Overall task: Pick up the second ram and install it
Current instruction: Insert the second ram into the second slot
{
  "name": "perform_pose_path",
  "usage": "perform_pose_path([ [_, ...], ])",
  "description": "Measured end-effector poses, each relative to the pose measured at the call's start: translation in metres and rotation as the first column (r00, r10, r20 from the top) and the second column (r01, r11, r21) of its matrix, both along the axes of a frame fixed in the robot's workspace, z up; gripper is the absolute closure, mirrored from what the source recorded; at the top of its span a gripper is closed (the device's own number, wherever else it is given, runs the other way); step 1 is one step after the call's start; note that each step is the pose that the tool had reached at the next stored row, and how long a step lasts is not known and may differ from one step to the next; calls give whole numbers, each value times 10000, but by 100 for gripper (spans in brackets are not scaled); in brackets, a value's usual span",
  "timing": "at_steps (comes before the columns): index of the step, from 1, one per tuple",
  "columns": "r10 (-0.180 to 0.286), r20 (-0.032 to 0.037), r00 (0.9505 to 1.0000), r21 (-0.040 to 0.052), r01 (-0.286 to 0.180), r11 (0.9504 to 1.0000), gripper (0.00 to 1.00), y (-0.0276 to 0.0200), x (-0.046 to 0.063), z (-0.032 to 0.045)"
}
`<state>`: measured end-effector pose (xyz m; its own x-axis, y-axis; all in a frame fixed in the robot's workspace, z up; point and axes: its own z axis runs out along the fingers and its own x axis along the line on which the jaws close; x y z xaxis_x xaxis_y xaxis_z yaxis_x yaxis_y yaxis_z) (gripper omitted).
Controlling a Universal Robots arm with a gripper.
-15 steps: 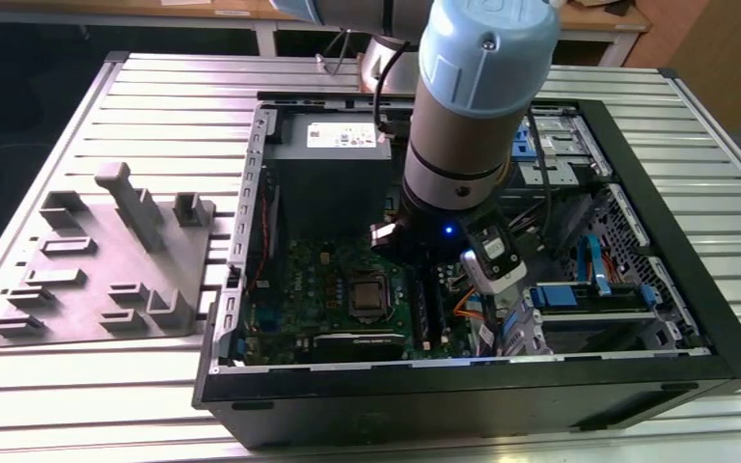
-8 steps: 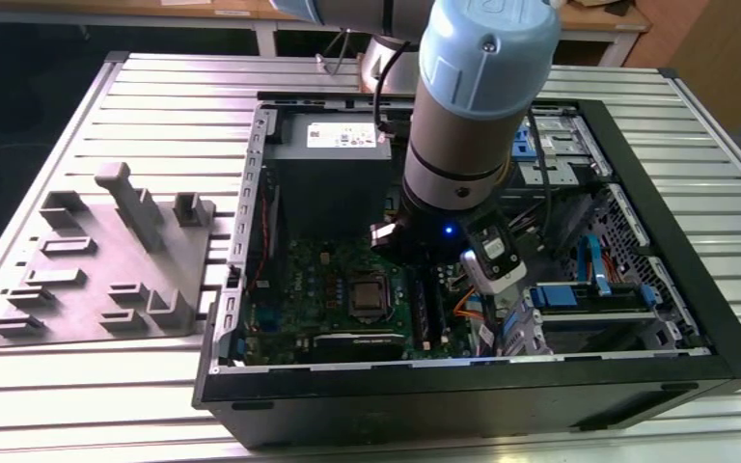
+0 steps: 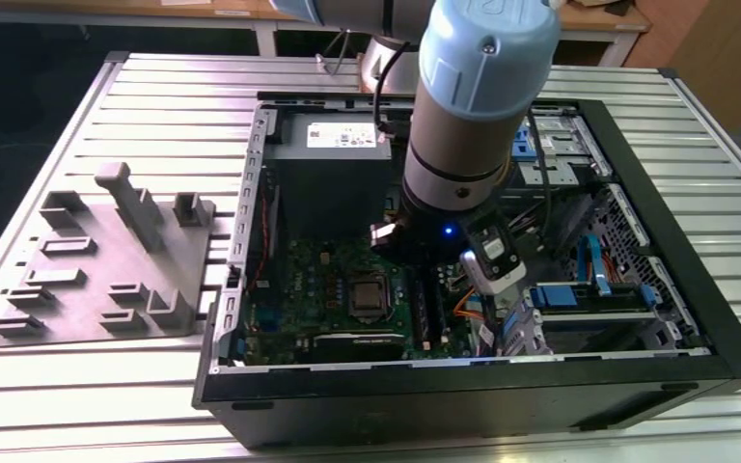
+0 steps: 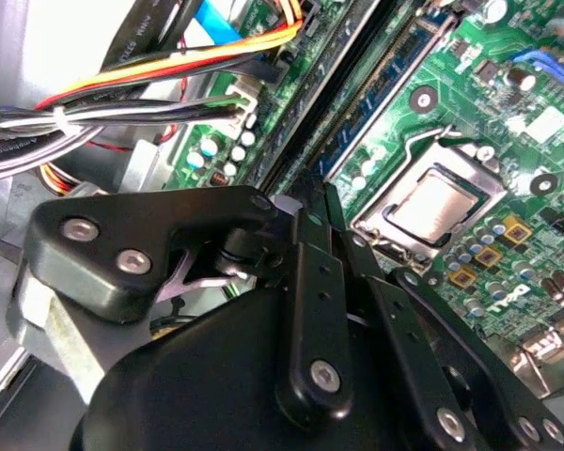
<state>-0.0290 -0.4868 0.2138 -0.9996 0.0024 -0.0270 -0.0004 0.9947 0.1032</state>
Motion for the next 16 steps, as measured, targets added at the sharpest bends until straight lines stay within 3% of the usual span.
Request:
perform_pose_path([
  [1,0,0,10000,0,0,10000,88,0,0,0],
  [2,0,0,10000,-2,0,10000,82,0,0,0],
  [7,0,1,10000,3,0,10000,82,0,0,25],
  [16,-1,-3,10000,-8,1,10000,82,-1,-1,279],
])
